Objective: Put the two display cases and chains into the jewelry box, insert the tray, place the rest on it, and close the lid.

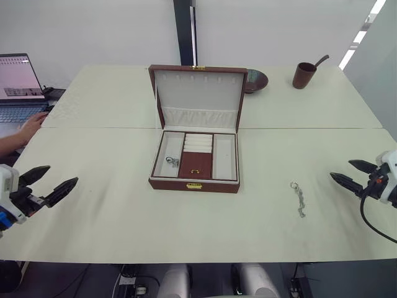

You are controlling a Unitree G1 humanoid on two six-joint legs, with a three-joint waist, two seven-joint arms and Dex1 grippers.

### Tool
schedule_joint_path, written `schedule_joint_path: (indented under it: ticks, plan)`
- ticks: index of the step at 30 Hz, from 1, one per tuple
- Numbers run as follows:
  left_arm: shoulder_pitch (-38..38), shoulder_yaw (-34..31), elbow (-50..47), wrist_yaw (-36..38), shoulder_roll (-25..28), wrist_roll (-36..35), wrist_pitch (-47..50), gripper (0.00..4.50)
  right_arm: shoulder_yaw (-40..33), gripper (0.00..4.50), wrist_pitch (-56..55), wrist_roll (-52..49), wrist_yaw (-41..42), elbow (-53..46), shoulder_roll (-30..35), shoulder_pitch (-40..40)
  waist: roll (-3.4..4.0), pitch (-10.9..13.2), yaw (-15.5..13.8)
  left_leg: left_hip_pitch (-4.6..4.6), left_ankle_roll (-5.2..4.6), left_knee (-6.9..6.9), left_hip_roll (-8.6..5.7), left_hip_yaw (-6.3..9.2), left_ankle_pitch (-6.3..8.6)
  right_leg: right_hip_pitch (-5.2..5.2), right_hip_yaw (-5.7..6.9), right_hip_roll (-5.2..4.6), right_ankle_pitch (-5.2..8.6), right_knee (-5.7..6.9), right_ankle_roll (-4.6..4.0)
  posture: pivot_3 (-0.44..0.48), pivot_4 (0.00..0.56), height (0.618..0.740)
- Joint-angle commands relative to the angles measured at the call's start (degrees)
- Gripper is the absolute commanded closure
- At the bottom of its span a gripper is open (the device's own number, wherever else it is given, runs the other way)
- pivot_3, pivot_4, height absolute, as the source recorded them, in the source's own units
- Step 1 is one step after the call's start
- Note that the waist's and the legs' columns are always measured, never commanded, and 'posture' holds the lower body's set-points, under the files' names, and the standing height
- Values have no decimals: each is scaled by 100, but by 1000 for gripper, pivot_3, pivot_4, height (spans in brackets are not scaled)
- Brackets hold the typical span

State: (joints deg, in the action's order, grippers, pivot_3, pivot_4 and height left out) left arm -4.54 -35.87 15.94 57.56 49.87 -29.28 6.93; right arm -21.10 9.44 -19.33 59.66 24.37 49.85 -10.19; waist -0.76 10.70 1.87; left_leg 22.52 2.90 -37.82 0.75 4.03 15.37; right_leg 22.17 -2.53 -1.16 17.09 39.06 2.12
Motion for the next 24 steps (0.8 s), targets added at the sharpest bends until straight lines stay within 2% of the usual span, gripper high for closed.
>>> schedule_joint_path:
  ticks: [1, 10, 13, 18, 22, 24]
  plan:
    - [-64, 47, -294, 87, -118, 6, -184, 0, -234, 19, 63, -203, -105, -300, -24, 85, 0, 0, 3, -1, 0, 0, 0, -1, 0, 0, -1, 0, 0, 0, 0, 0, 150, 740]
    - [-355, 120, -904, 154, -342, 24, -387, 0, -459, 19, 378, -535, -400, -947, -229, 507, 0, -1, -5, 1, 0, -1, 5, 3, 0, -2, -1, -3, 0, 1, 0, 0, 150, 740]
    - [-653, 248, -1332, 415, -458, -57, -419, 0, -483, 19, 524, -653, -502, -1453, -341, 784, 0, -1, 0, -1, 0, -1, 4, 2, 0, -3, -2, -3, 0, 2, 1, 0, 150, 740]
    - [-1049, 668, -2166, 803, -582, -116, -449, 0, -540, 19, 730, -815, -756, -2338, -598, 1386, 0, -2, -9, -3, 0, -2, 6, 4, 0, -9, -3, -3, 0, 1, 1, 0, 150, 740]
    - [-957, 937, -2510, 883, -641, -170, -389, 0, -470, 19, 1020, -912, -941, -2939, -773, 1732, -1, -4, -19, -5, 0, -4, 4, 6, 0, -13, -1, -2, 0, 1, 1, 0, 150, 740]
    - [-831, 1329, -2788, 926, -725, -134, -411, 0, -358, 19, 1061, -855, -1191, -3304, -966, 1849, -1, -5, -19, -7, 0, -4, 3, 4, 0, -13, -3, -2, 0, 1, 2, 0, 150, 740]
